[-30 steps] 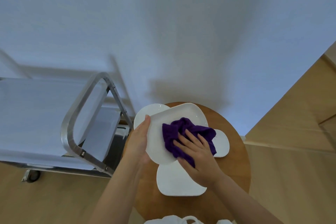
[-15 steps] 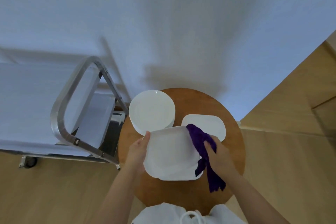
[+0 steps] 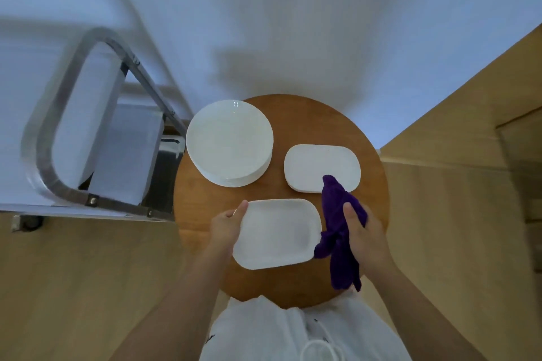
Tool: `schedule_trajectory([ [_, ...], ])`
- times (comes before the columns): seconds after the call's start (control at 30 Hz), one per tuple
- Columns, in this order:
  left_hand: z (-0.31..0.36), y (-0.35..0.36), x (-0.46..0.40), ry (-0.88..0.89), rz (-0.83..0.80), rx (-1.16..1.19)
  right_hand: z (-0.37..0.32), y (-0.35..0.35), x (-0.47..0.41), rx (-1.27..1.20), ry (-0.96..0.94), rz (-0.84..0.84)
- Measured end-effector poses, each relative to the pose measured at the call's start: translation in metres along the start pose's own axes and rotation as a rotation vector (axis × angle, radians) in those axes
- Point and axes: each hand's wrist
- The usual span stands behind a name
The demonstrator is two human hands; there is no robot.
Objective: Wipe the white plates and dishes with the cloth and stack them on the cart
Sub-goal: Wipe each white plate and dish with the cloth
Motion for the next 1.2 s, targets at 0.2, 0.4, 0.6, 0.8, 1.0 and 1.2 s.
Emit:
schedule_trajectory([
  [0.2,-0.003,0.016,-0.023,0.069,0.014,-0.099,0.004,-0.009,-0.014,0.001,0.024,0.041],
  [0.4,-0.014,0.025,-0.037,0.065,0.122,-0.263,0.002,-0.014,-0.027,0.007,0.049,0.015],
  [0.6,-0.014,0.034,-0.039,0.082,0.314,-0.341,0.004,-0.007,-0.035,0.037,0.049,-0.021],
  [0.8,-0.027,0.038,-0.051,0.065,0.242,-0.590,0.008,0.001,-0.043,0.052,0.079,-0.065],
  [1.0,-0.026,0.054,-0.049,0.068,0.224,-0.667,0.006,0.002,-0.056,0.031,0.074,-0.098],
  [1.2,0.007,0.097,-0.051,0.481,0.105,-0.685,0.005,-0.005,-0.071,0.047,0.095,-0.094],
])
Point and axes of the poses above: each hand's wrist, its own x-axis away from the middle knuckle, its own y-axis out of the palm, z = x × y, and after that the axes turned 4 degrees about x, right-handed
